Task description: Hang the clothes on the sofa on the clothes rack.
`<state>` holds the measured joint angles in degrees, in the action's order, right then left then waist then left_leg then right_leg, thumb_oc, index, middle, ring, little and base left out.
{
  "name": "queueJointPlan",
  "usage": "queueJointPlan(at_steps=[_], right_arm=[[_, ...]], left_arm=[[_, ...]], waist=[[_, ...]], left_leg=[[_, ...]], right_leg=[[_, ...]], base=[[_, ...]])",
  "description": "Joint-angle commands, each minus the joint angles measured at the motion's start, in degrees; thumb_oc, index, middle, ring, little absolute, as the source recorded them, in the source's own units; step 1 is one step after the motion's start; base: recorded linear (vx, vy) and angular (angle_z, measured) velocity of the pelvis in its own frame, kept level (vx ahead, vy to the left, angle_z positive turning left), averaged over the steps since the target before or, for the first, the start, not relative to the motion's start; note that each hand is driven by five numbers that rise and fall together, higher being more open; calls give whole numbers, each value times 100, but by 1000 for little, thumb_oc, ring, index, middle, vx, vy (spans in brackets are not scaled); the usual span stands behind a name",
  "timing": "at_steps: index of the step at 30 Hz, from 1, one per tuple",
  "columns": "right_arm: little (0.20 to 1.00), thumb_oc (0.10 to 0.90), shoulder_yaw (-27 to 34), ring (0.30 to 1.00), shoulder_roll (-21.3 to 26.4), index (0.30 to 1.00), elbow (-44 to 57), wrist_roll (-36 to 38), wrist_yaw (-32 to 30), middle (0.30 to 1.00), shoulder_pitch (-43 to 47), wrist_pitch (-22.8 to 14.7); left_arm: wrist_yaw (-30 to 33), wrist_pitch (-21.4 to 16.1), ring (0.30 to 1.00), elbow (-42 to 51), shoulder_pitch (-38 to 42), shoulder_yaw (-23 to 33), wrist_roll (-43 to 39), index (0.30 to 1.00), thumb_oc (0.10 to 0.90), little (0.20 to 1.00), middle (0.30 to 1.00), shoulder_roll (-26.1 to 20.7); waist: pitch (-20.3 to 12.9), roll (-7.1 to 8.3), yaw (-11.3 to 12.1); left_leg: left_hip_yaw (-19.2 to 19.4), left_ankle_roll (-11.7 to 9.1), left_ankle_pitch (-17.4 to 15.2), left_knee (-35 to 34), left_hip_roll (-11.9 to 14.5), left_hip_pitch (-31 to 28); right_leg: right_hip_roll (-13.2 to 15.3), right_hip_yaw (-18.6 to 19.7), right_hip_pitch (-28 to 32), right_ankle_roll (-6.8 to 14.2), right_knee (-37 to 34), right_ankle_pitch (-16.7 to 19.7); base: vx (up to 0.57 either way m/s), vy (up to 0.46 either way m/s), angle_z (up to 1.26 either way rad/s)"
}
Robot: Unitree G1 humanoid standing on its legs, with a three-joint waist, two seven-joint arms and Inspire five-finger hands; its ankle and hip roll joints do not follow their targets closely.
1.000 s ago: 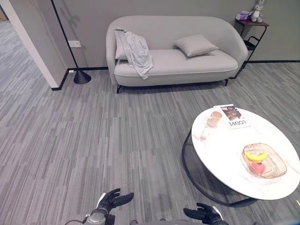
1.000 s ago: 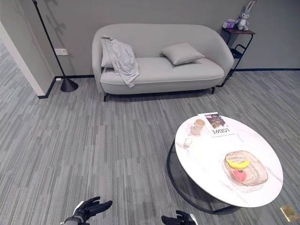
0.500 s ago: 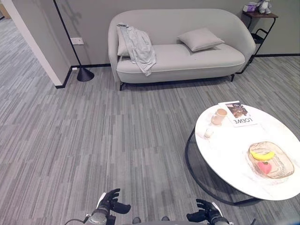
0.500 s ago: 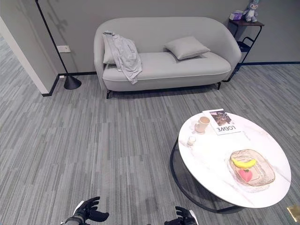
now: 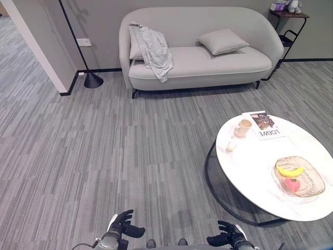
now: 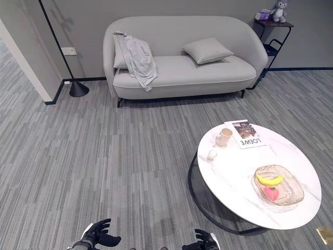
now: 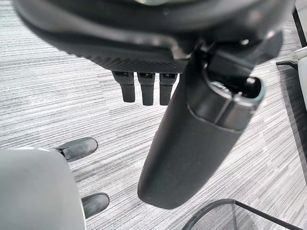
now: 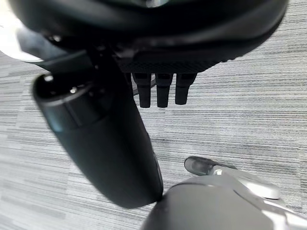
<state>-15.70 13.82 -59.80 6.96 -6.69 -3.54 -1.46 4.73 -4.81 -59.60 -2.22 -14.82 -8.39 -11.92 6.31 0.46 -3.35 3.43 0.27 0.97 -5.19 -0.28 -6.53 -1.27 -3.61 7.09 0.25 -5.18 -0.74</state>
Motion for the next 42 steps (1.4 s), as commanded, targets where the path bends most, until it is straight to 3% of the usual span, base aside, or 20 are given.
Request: queueJointPlan(at_steps=[1,7,9,12,13,16,21,24,26,27,28,29,30,31,34,35,36,39,41,42], right_arm=[[900,800,-105,900,244,900,284,-209,-56,900,156,-212],[900,800,-160,900,352,900,577,-230,-83,900,222,-232],[900,800,-161,900,400,900,777,-238,-80,900,188,-247],[900,800,-59,900,491,900,1179,-83,-118,900,65,-279],[900,800,-57,900,495,900,1180,-60,-149,900,63,-270],[900,800,-29,900,484,900,1120,-15,-183,900,57,-254],[900,800,-233,900,586,900,1086,-537,-231,900,233,-238],[900,800,-496,900,626,900,1340,-988,-10,900,307,-225],[900,800,-611,900,684,900,1533,-1239,90,900,193,-240],[900,800,-634,900,723,900,1725,-1329,142,900,120,-215],[900,800,-603,900,741,900,1808,-1330,157,900,94,-220],[900,800,-542,900,752,900,1935,-1310,130,900,82,-219],[900,800,-480,900,741,900,2053,-1292,97,900,50,-203],[900,800,-370,900,767,900,2250,-1281,78,900,-50,-208],[900,800,-252,900,823,900,2432,-1241,100,900,-143,-193],[900,800,-195,900,841,900,2475,-1241,105,900,-227,-179],[900,800,-38,900,895,900,2723,-1185,122,900,-450,-97],[900,800,0,900,1017,900,2778,-1217,58,900,-432,-68],[900,800,61,900,984,900,2877,-1045,166,900,-572,-143],[900,800,194,900,1089,900,2861,-847,144,900,-575,-187]], left_arm=[[65,-275,900,12,385,59,84,900,800,900,900,-128],[136,-261,900,90,552,146,-183,900,800,900,900,-167],[137,-270,900,142,521,180,-266,900,800,900,900,-166],[153,-259,900,371,418,214,-501,900,800,900,900,-139],[165,-257,900,354,416,195,-515,900,800,900,900,-120],[159,-242,900,269,354,244,-564,900,800,900,900,-74],[96,-229,900,121,174,325,-396,900,800,900,900,-54],[47,-257,900,-61,-1,567,-372,900,800,900,900,-159],[-21,-205,900,-167,-27,526,-130,900,800,900,900,-214],[-5,-175,900,-83,9,587,-184,900,800,900,900,-278],[33,-194,900,70,33,668,-297,900,800,900,900,-299],[112,-219,900,160,106,700,-368,900,800,900,900,-342],[157,-240,900,310,174,753,-505,900,800,900,900,-350],[229,-334,900,553,289,833,-716,900,800,900,900,-354],[259,-410,900,821,335,877,-896,900,800,900,900,-373],[243,-425,900,916,312,930,-1002,900,800,900,900,-372],[254,-472,900,1002,291,1081,-1017,900,800,900,900,-378],[350,-372,900,847,250,1119,-759,900,800,900,900,-372],[183,-457,900,871,86,1045,-754,900,800,900,900,-321],[115,-423,900,856,-1,1040,-1011,900,800,900,900,-264]], waist=[[-139,227,-6],[96,317,-14],[190,374,-10],[535,505,147],[588,554,197],[576,572,318],[417,451,591],[78,470,756],[-97,610,841],[-75,692,775],[-9,667,705],[71,592,598],[164,474,496],[264,348,309],[335,283,79],[352,305,-49],[422,404,-339],[457,397,-406],[390,377,-409],[567,444,-223]], left_leg=[[217,-221,-485,19,18,-92],[245,-310,-474,265,137,64],[281,-370,-578,918,182,312],[10,-368,96,3347,187,1600],[42,-328,98,3509,106,1932],[247,-244,-69,3035,19,2468],[714,-368,544,26,156,2786],[384,-322,957,19,-98,2476],[342,-172,1051,19,-342,2195],[292,-9,859,19,-548,1759],[282,116,678,19,-598,1471],[309,198,472,19,-547,1173],[278,269,320,19,-447,927],[237,299,-30,19,-350,492],[68,260,-264,19,-298,141],[-76,212,-457,19,-333,-109],[-565,70,-853,19,-399,-631],[-676,35,-970,19,-389,-914],[-682,-111,-710,19,-218,-1230],[-530,-371,45,2635,-181,-168]], right_leg=[[325,17,-25,376,18,-134],[242,8,-112,258,23,-220],[257,35,-102,198,84,-285],[214,134,61,-28,235,-431],[239,145,119,-45,243,-476],[232,158,398,9,98,-581],[193,173,960,143,18,-930],[307,557,1278,264,167,-870],[562,656,1165,514,928,-295],[821,633,681,760,2346,880],[981,600,223,784,3273,1540],[1104,509,-277,702,3930,1774],[1252,320,-772,592,4317,1472],[1439,-166,-1453,387,4097,770],[1255,-372,-1792,413,3175,541],[1018,-300,-1891,497,2355,558],[360,505,-2051,814,279,831],[308,242,-2409,988,87,1049],[340,172,-2117,840,236,1050],[441,166,-1524,571,196,1124]], base=[[37,-41,-1],[80,-129,-1],[112,-179,7],[134,-215,6],[246,-235,-2],[277,-52,1],[429,10,-15],[924,117,-62],[838,127,-156],[880,168,-126],[815,214,-51],[526,212,-7],[733,202,24],[702,96,28],[556,-68,35],[910,-284,74],[905,-284,88],[621,-161,159],[678,-272,95],[726,-552,86]])
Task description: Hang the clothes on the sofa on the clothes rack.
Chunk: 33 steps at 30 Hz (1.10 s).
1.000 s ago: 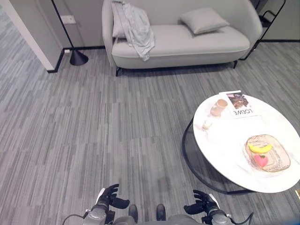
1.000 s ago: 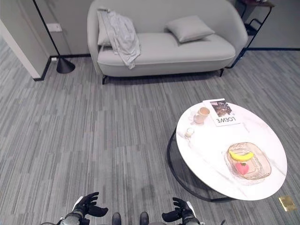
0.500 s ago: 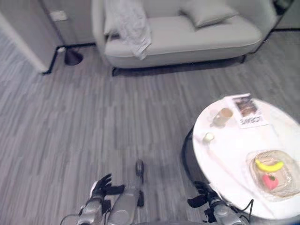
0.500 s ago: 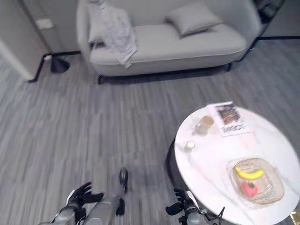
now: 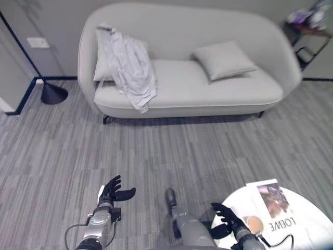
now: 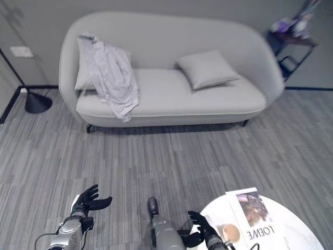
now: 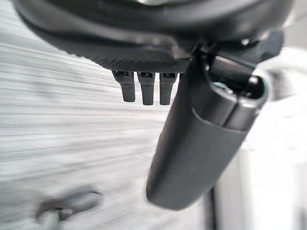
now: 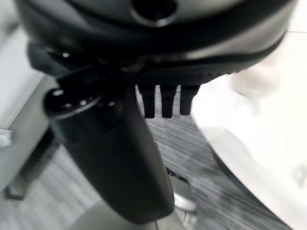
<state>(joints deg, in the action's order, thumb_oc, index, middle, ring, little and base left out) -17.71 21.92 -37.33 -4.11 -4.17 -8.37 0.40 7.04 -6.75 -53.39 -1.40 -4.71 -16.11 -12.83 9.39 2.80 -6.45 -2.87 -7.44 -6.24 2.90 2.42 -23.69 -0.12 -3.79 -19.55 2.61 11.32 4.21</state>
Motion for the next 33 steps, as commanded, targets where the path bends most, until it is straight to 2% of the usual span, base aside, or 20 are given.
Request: queueJointPlan(at_steps=[1,3,6,7,8,10,11,12,13,14,16,17,18,20,21,22,23,24,26,33], right_arm=[[900,800,441,900,376,900,600,430,-190,900,8,-397],[900,800,446,900,424,900,534,371,-232,900,40,-363],[900,800,519,900,388,900,345,406,-243,900,-17,-357],[900,800,561,900,393,900,300,430,-268,900,-37,-367],[900,800,648,900,349,900,-73,543,-394,900,50,-389],[900,800,663,900,317,900,-212,541,-427,900,75,-384],[900,800,688,900,232,900,-249,604,-357,900,26,-367],[900,800,689,900,232,900,-248,604,-356,900,24,-367],[900,800,655,900,156,900,-408,569,-292,900,48,-368],[900,800,654,900,154,900,-411,569,-293,900,48,-370],[900,800,611,900,48,900,-582,496,-260,900,156,-344],[900,800,579,900,-25,900,-682,496,-246,900,286,-343],[900,800,532,900,-61,900,-688,449,-258,900,290,-341],[900,800,505,900,-37,900,-767,457,-305,900,340,-333],[900,800,504,900,-36,900,-768,457,-305,900,342,-333],[900,800,453,900,70,900,-929,271,-354,900,354,-289],[900,800,452,900,70,900,-931,271,-354,900,356,-289],[900,800,486,900,88,900,-1173,285,-466,900,441,-281],[900,800,490,900,31,900,-999,426,-418,900,363,-335],[900,800,586,900,-82,900,-1220,438,-369,900,75,-326]], left_arm=[[-113,-194,900,99,-101,31,-267,900,800,900,900,-187],[-144,-147,900,9,-93,45,-327,900,800,900,900,-162],[-161,-163,900,-262,-185,114,-359,900,800,900,900,-81],[-156,-169,900,-220,-219,97,-354,900,800,900,900,-59],[-99,-172,900,-261,-196,-2,-302,900,800,900,900,-16],[-74,-173,900,-350,-175,-17,-292,900,800,900,900,0],[-118,-180,900,-307,-244,-15,-399,900,800,900,900,39],[-118,-179,900,-306,-246,-16,-399,900,800,900,900,39],[-150,-184,900,-280,-314,3,-436,900,800,900,900,41],[-150,-185,900,-280,-315,3,-436,900,800,900,900,39],[-174,-183,900,-335,-341,4,-374,900,800,900,900,-10],[-186,-188,900,-252,-303,15,-395,900,800,900,900,-110],[-187,-197,900,-134,-280,-16,-385,900,800,900,900,-191],[-138,-257,900,-68,-140,-52,-325,900,800,900,900,-244],[-138,-257,900,-68,-139,-51,-325,900,800,900,900,-244],[-7,-185,900,-131,-93,-62,-38,900,800,900,900,-298],[-7,-185,900,-131,-92,-60,-37,900,800,900,900,-298],[47,-150,900,-71,-90,-55,-4,900,800,900,900,-306],[-88,-281,900,59,-76,-99,-296,900,800,900,900,-262],[-161,-242,900,-306,-161,-126,-191,900,800,900,900,-167]], waist=[[445,393,286],[490,427,361],[432,407,413],[431,342,424],[365,123,523],[321,117,481],[134,-60,480],[149,-57,484],[-49,-35,548],[-43,-23,556],[-146,65,664],[-50,89,688],[20,33,647],[80,5,543],[116,-3,515],[162,60,454],[158,61,448],[193,90,503],[181,138,528],[-184,206,530]], left_leg=[[328,338,1016,3609,-350,2831],[494,393,868,3656,-207,3155],[1014,371,790,1447,449,3031],[1164,281,1054,446,618,2955],[1010,27,1452,-790,891,3421],[1139,-27,1410,-790,947,3542],[1157,-61,1581,-790,886,3289],[1160,-64,1578,-790,885,3270],[1123,38,1569,-790,677,3119],[1135,42,1564,-790,666,3105],[1301,284,1325,-790,360,2794],[1420,497,1134,-790,165,2515],[1409,596,990,-790,89,2359],[1357,613,736,-790,-23,2132],[1327,609,728,-790,-16,2094],[1232,621,544,-790,-115,1956],[1227,621,550,-790,-116,1964],[1200,609,631,-790,-140,2000],[1217,588,648,-790,-111,1981],[1134,493,552,-790,27,1820]], right_leg=[[410,160,1593,89,-1615,394],[428,125,1749,49,-1632,273],[590,-51,2034,159,-1632,-41],[608,-133,2160,204,-1632,-182],[571,-272,2542,225,-1632,-586],[622,-332,2685,257,-1632,-677],[652,-243,2935,351,-1632,-779],[654,-240,2953,350,-1632,-782],[992,-157,3071,505,-1632,-750],[1006,-150,3079,511,-1632,-755],[1458,-21,2885,616,-981,-397],[1691,126,2396,554,42,239],[1691,142,1952,440,695,589],[1358,-86,1528,403,52,166],[1354,-126,1601,401,17,168],[1144,-279,1613,457,-926,63],[1145,-285,1613,457,-940,74],[1174,-49,1726,651,-1059,339],[1077,87,1756,603,-1202,175],[976,-244,2364,577,-1632,-33]], base=[[625,-553,102],[232,-171,62],[359,36,-18],[646,213,-25],[530,184,-11],[521,219,-3],[509,240,-10],[720,390,-17],[355,202,-25],[495,297,-51],[353,303,-106],[427,409,-124],[416,341,-94],[271,93,14],[199,-104,87],[121,-86,79],[138,-94,69],[33,-27,87],[85,-47,96],[99,-85,23]])
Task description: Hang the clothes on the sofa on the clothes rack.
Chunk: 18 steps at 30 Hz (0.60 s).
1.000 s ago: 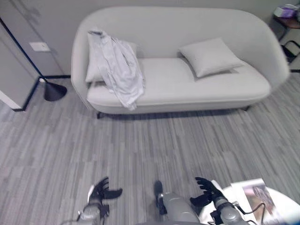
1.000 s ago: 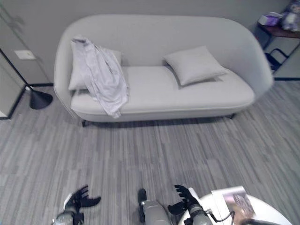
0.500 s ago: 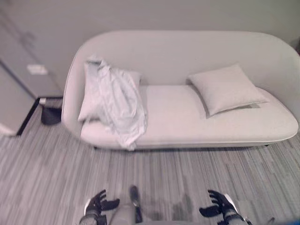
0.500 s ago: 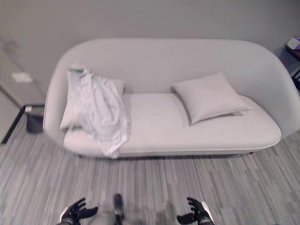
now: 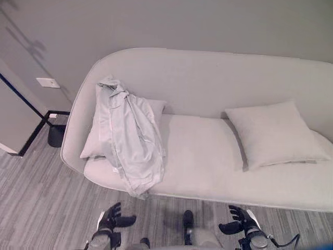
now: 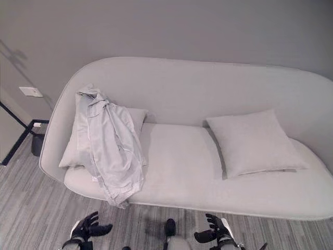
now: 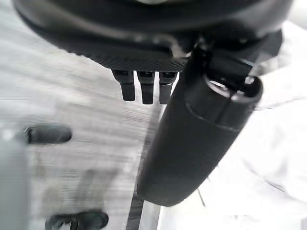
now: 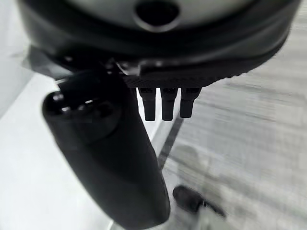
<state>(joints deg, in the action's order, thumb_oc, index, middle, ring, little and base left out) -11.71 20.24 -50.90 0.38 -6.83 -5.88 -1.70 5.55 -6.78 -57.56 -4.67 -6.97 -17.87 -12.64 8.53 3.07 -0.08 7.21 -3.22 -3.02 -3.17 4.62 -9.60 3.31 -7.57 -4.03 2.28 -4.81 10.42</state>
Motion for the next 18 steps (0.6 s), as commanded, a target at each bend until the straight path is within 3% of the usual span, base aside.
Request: queueJointPlan(at_steps=[1,4,5,7,8,9,10,11,12,13,14,15,17,18], right_arm=[[900,800,-23,900,82,900,142,-37,-93,900,-201,-114],[900,800,-21,900,99,900,147,-35,-79,900,-217,-119],[900,800,-6,900,117,900,136,1,-76,900,-183,-131],[900,800,-7,900,213,900,88,125,-83,900,7,-134],[900,800,-57,900,240,900,-26,146,-68,900,134,-129],[900,800,-112,900,231,900,33,199,-40,900,210,-103],[900,800,-29,900,244,900,35,248,-69,900,239,-106],[900,800,-27,900,244,900,35,248,-69,900,236,-106],[900,800,178,900,226,900,104,480,-189,900,241,-141],[900,800,472,900,156,900,255,800,-151,900,113,-203],[900,800,473,900,157,900,257,800,-151,900,108,-203],[900,800,588,900,108,900,209,838,-133,900,72,-181],[900,800,522,900,76,900,330,667,-77,900,94,-79],[900,800,472,900,62,900,448,603,-63,900,93,-50]], left_arm=[[-20,-232,900,106,152,81,5,900,800,900,900,-179],[-19,-230,900,163,150,-17,56,900,800,900,900,-170],[-16,-237,900,219,192,-68,50,900,800,900,900,-180],[10,-257,900,454,314,-157,-19,900,800,900,900,-188],[33,-303,900,812,375,-204,-183,900,800,900,900,-233],[116,-340,900,1374,319,-281,-48,900,800,900,900,-395],[191,-343,900,1512,337,-346,236,900,800,900,900,-525],[194,-339,900,1517,333,-348,240,900,800,900,900,-524],[338,-290,900,1693,314,-395,605,900,800,900,900,-646],[249,-238,900,1846,266,-347,592,900,800,900,900,-724],[249,-237,900,1847,263,-349,592,900,800,900,900,-724],[215,-238,900,1921,255,-316,538,900,800,900,900,-721],[201,-222,900,1954,264,-182,460,900,800,900,900,-818],[189,-207,900,2006,249,-132,451,900,800,900,900,-854]], waist=[[-108,176,-114],[-84,158,-136],[-22,189,-138],[184,226,-173],[301,241,-152],[230,203,-4],[206,135,5],[211,130,3],[165,85,-54],[-24,-114,-102],[-34,-112,-107],[-142,-128,-180],[-123,-81,-157],[-103,-84,-147]], left_leg=[[112,61,212,-183,-184,377],[44,47,195,-183,-172,289],[12,49,154,41,-188,366],[-85,-46,-70,1131,-200,998],[-207,-267,57,1774,152,1438],[-477,-314,462,948,868,1352],[-516,-421,793,669,1130,1429],[-518,-429,810,633,1138,1403],[-356,-479,966,428,1360,1606],[-91,-629,996,-172,1269,1344],[-96,-628,996,-171,1264,1355],[-42,-622,911,-119,1032,1373],[137,-492,768,-158,705,1210],[241,-401,705,-183,596,1147]], right_leg=[[619,137,860,602,-19,-674],[572,202,943,575,-19,-765],[599,232,946,546,-19,-776],[677,208,912,469,-19,-772],[757,190,940,439,-19,-792],[1055,256,977,635,-19,-876],[1192,269,980,726,-19,-910],[1183,261,993,721,-19,-916],[1349,229,1005,833,-19,-997],[1549,235,1030,967,-19,-923],[1554,229,1025,969,-19,-925],[1858,188,1008,1072,-19,-543],[2231,41,847,961,111,312],[2267,-82,670,832,391,389]], base=[[82,-62,10],[16,-8,2],[-69,-15,-3],[-130,64,34],[68,499,63],[171,664,57],[203,560,21],[103,408,-22],[229,654,-68],[227,659,-19],[270,684,66],[166,417,123],[185,513,-28],[145,616,-139]])
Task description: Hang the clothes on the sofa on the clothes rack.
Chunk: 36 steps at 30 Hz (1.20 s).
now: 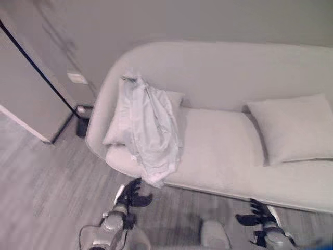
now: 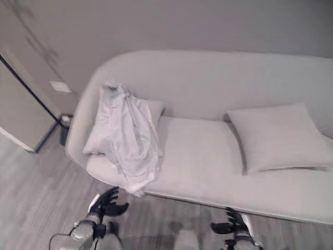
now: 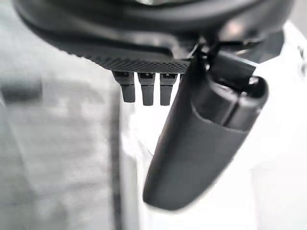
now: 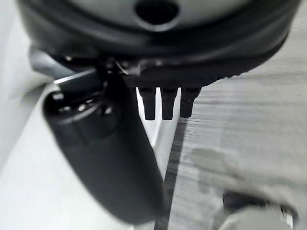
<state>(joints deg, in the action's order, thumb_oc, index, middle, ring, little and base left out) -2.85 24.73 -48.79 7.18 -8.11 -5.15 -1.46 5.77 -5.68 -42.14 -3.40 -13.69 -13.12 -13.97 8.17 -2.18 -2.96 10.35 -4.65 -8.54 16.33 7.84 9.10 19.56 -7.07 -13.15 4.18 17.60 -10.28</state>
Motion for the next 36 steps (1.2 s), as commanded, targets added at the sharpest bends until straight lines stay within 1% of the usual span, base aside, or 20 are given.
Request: queueJointPlan(at_steps=[1,2,3,4,6,7,8,9,14,15,16,18,20,22,23,24,25,29,32,36], right_arm=[[900,800,-477,900,-354,900,455,-77,49,900,5,-122],[900,800,-494,900,-298,900,610,-102,20,900,7,-132],[900,800,-564,900,-213,900,745,-225,-1,900,70,-144],[900,800,-618,900,-165,900,808,-285,-5,900,123,-139],[900,800,-674,900,-47,900,1020,-354,-38,900,230,-150],[900,800,-740,900,66,900,1032,-592,-52,900,212,-120],[900,800,-698,900,58,900,1189,-594,-79,900,222,-121],[900,800,-689,900,174,900,1527,-726,-38,900,219,-145],[900,800,-375,900,922,900,2625,-1281,-163,900,462,-277],[900,800,-374,900,922,900,2626,-1281,-162,900,461,-276],[900,800,-380,900,1227,900,2719,-1311,-259,900,852,-289],[900,800,-524,900,1663,900,2754,-1267,-426,900,1679,-304],[900,800,-958,900,1928,900,2564,-1264,-563,900,2703,-299],[900,800,-1464,900,2118,900,2298,-1127,-723,900,3887,-279],[900,800,-1992,900,2261,900,1624,-875,-861,900,5050,-291],[900,800,-2199,900,2336,900,1383,-842,-879,900,5467,-225],[900,800,-2609,900,2336,900,847,-643,-925,900,6396,-218],[900,800,-3334,900,2166,900,-182,-60,-962,900,8049,-314],[900,800,-3492,900,2147,900,-477,97,-1006,900,8516,-345],[900,800,-3872,900,2164,900,-705,345,-1017,900,9199,-372]], left_arm=[[149,-345,900,536,179,615,-245,900,800,900,900,-708],[146,-353,900,557,213,645,-330,900,800,900,900,-699],[155,-364,900,584,232,640,-349,900,800,900,900,-688],[145,-351,900,604,234,625,-362,900,800,900,900,-656],[162,-325,900,692,199,645,-326,900,800,900,900,-628],[193,-271,900,645,157,636,-110,900,800,900,900,-639],[128,-254,900,801,106,635,-131,900,800,900,900,-593],[97,-288,900,881,43,670,-137,900,800,900,900,-545],[-89,-353,900,1604,-81,489,27,900,800,900,900,-634],[-89,-352,900,1604,-81,489,27,900,800,900,900,-634],[-87,-397,900,1853,119,349,74,900,800,900,900,-742],[58,-490,900,2259,766,83,99,900,800,900,900,-953],[243,-581,900,2428,1633,-201,102,900,800,900,900,-1105],[567,-717,900,2539,2810,-543,39,900,800,900,900,-1199],[829,-854,900,2599,3675,-702,-67,900,800,900,900,-1263],[931,-870,900,2641,3928,-759,-102,900,800,900,900,-1297],[1104,-927,900,2785,4479,-767,-98,900,800,900,900,-1361],[1506,-920,900,2328,5755,-1087,277,900,800,900,900,-1769],[1665,-898,900,2257,6070,-1138,479,900,800,900,900,-1912],[1804,-955,900,2552,6123,-1001,408,900,800,900,900,-1992]], waist=[[27,398,44],[84,357,30],[153,315,40],[224,306,9],[280,358,-17],[266,384,-12],[257,406,-22],[207,472,13],[157,430,53],[158,429,54],[201,430,65],[306,434,93],[481,433,110],[616,427,109],[726,411,121],[754,422,140],[790,389,152],[778,310,245],[766,267,291],[724,159,414]], left_leg=[[-47,-96,1138,-2133,46,-839],[-50,-32,1093,-2133,-12,-907],[10,55,1012,-2133,-130,-997],[-14,85,985,-2133,-190,-1071],[-7,152,934,-2133,-333,-1139],[-27,199,813,-2133,-445,-1198],[-120,217,847,-2133,-513,-1143],[-193,247,782,-2133,-601,-1118],[-217,243,752,-2133,-553,-1044],[-217,243,752,-2133,-553,-1045],[-222,221,759,-2133,-524,-997],[-235,202,785,-2133,-513,-861],[-268,182,847,-2133,-509,-663],[-287,123,948,-2133,-492,-350],[-326,79,1041,-2133,-495,-87],[-335,53,1082,-2133,-493,7],[-343,19,1140,-2133,-504,214],[-363,-90,1286,-2133,-499,618],[-387,-109,1319,-2133,-518,747],[-464,-138,1372,-2133,-574,887]], right_leg=[[125,267,1229,450,-1181,2160],[-111,305,1158,423,-1021,1892],[-424,-81,1087,285,-963,1426],[-684,-124,1029,226,-1010,1208],[-1156,132,874,212,-1287,1204],[-1256,200,1002,178,-1553,1126],[-1313,396,1028,211,-1702,1198],[-1367,510,1212,219,-2145,1349],[-1385,328,1222,279,-2260,1318],[-1385,328,1224,279,-2260,1318],[-1380,310,1163,306,-2260,1329],[-1378,310,1031,333,-2260,1361],[-1381,326,843,356,-2260,1423],[-1393,332,515,381,-2260,1511],[-1391,331,278,388,-2260,1582],[-1396,328,185,388,-2260,1609],[-1401,342,-5,398,-2260,1666],[-1380,339,-392,411,-2260,1761],[-1365,323,-507,431,-2260,1783],[-1321,304,-613,437,-2260,1776]], base=[[120,574,-108],[140,592,-63],[109,314,-8],[115,248,1],[102,104,16],[110,61,14],[164,25,20],[134,-9,46],[92,-33,17],[10,-37,11],[-20,-51,2],[-82,-50,-3],[-181,-33,-1],[-200,-37,-5],[-138,-27,1],[-139,-23,17],[-74,-12,23],[-27,-27,5],[8,0,3],[72,-2,8]])
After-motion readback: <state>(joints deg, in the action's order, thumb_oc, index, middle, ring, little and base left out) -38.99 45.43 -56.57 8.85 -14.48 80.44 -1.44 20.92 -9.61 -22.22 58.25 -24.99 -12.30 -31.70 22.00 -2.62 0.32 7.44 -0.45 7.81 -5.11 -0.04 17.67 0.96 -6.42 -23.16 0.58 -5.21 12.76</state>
